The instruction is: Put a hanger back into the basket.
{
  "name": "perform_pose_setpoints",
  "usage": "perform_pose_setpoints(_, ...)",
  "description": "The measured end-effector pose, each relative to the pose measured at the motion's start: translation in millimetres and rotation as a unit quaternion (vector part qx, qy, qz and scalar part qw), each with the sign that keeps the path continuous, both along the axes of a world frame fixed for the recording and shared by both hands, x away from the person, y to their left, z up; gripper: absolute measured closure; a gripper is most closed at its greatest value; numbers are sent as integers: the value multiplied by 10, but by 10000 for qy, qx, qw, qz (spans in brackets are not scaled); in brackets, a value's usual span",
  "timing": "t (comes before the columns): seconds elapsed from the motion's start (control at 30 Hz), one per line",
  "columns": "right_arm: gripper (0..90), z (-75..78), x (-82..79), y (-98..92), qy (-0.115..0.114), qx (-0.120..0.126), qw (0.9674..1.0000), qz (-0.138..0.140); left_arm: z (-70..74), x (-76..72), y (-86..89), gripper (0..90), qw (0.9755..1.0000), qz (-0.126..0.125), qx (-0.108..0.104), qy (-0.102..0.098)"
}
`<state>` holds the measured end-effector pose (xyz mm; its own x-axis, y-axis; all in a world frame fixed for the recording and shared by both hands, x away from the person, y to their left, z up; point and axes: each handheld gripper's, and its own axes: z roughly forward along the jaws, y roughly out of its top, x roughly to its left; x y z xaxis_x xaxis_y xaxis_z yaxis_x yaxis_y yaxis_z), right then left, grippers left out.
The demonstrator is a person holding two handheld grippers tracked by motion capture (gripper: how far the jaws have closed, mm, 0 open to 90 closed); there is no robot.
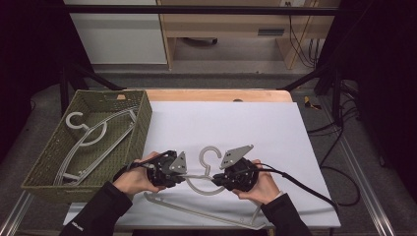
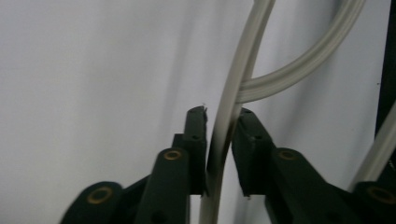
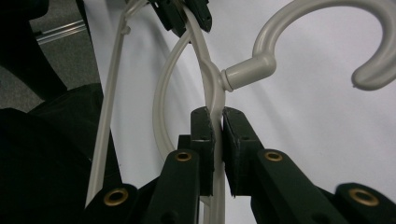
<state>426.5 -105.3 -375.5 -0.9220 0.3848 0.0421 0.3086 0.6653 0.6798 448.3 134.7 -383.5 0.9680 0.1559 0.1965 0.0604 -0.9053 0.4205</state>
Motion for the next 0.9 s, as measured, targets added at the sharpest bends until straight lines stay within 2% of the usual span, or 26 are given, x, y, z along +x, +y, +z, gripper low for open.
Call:
perform_pose_setpoints(0.13, 836, -12, 6, 9, 63, 34, 10000, 67, -9, -28, -6, 787, 9998, -113, 167, 14)
perform_pose_setpoints(0.4, 811, -14, 27, 0, -45, 101, 9999, 124, 41, -94, 38, 811, 9999, -84, 88, 75)
perform_pose_setpoints(0.53, 772, 3, 39, -16, -146, 115, 9998, 0, 61, -145, 46, 820, 9999, 33, -51, 126)
perform_pose_setpoints(0.63, 734, 12, 46, -25, -222, 159, 9996, -60, 88, -166, 73, 822, 9992, 195, -293, 194)
perform_pose_setpoints(0.67, 720, 17, 51, -32, -250, 163, 9995, -95, 101, -169, 82, 822, 9990, 244, -315, 205)
perform_pose_setpoints(0.73, 675, 36, 58, -62, -371, 263, 9987, -216, 114, -176, 99, 822, 9984, 358, -393, 197)
perform_pose_setpoints(0.77, 670, 49, 58, -77, -374, 289, 9985, -264, 117, -182, 104, 822, 9981, 437, -406, 134)
perform_pose_setpoints(0.8, 646, 70, 60, -107, -397, 348, 9980, -348, 121, -178, 111, 822, 9979, 468, -409, 157)
perform_pose_setpoints(0.83, 633, 76, 65, -127, -428, 413, 9975, -374, 121, -179, 120, 823, 9970, 542, -528, 139)
perform_pose_setpoints(0.9, 614, 95, 68, -179, -445, 450, 9966, -527, 129, -184, 124, 823, 9963, 625, -577, 103)
